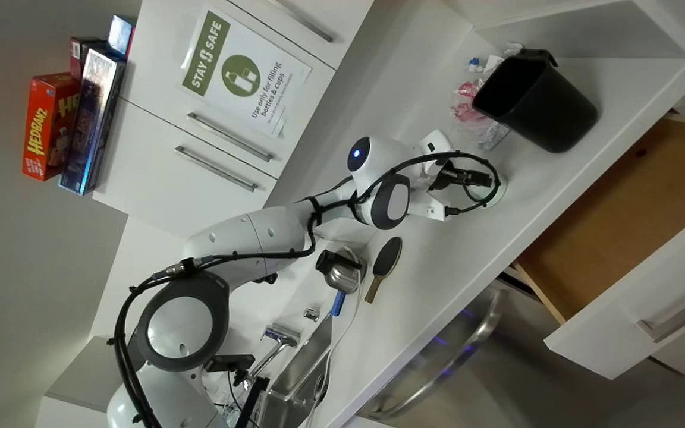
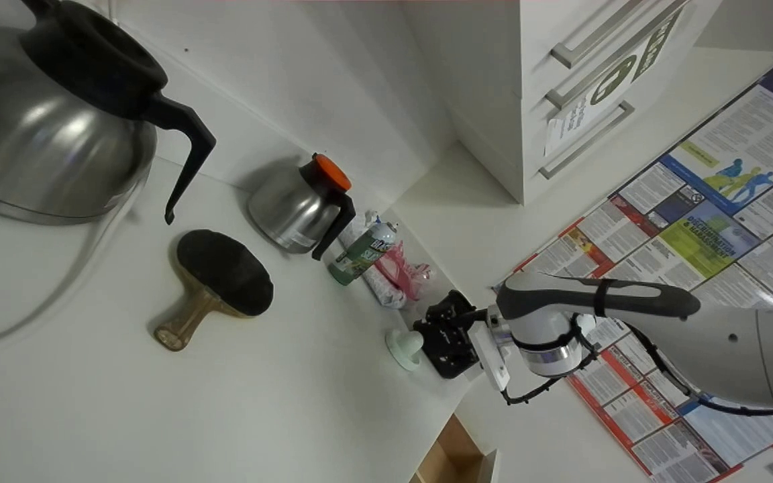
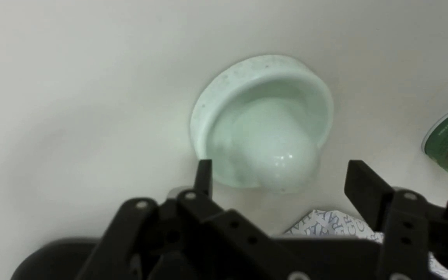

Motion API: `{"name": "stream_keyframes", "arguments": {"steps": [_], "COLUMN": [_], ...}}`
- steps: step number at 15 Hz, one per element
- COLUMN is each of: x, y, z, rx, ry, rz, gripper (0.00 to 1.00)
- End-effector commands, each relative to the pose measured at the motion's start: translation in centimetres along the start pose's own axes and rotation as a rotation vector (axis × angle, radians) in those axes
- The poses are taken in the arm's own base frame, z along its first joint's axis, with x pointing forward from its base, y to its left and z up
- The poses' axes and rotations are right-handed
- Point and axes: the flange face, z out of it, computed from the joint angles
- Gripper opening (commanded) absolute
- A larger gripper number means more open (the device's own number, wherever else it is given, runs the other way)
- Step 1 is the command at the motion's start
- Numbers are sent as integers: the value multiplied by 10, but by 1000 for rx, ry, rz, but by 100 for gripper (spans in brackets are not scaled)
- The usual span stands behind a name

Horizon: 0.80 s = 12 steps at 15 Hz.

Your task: Open the topmost drawer on the right then place the white object on the counter inside the drawer

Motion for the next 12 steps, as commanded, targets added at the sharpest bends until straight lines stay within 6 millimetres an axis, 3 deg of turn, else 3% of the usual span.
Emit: {"name": "stream_keyframes", "arguments": {"steps": [1,6,10,12], "x": [7,8,6,4], "y": [-2,-11,-10,-8], "z": [5,8,7,-8], "rx": [-7,1,-29,-29], "ry": [23,26,31,30], "rz": [12,1,14,45], "gripper": [56,22,22,22]}}
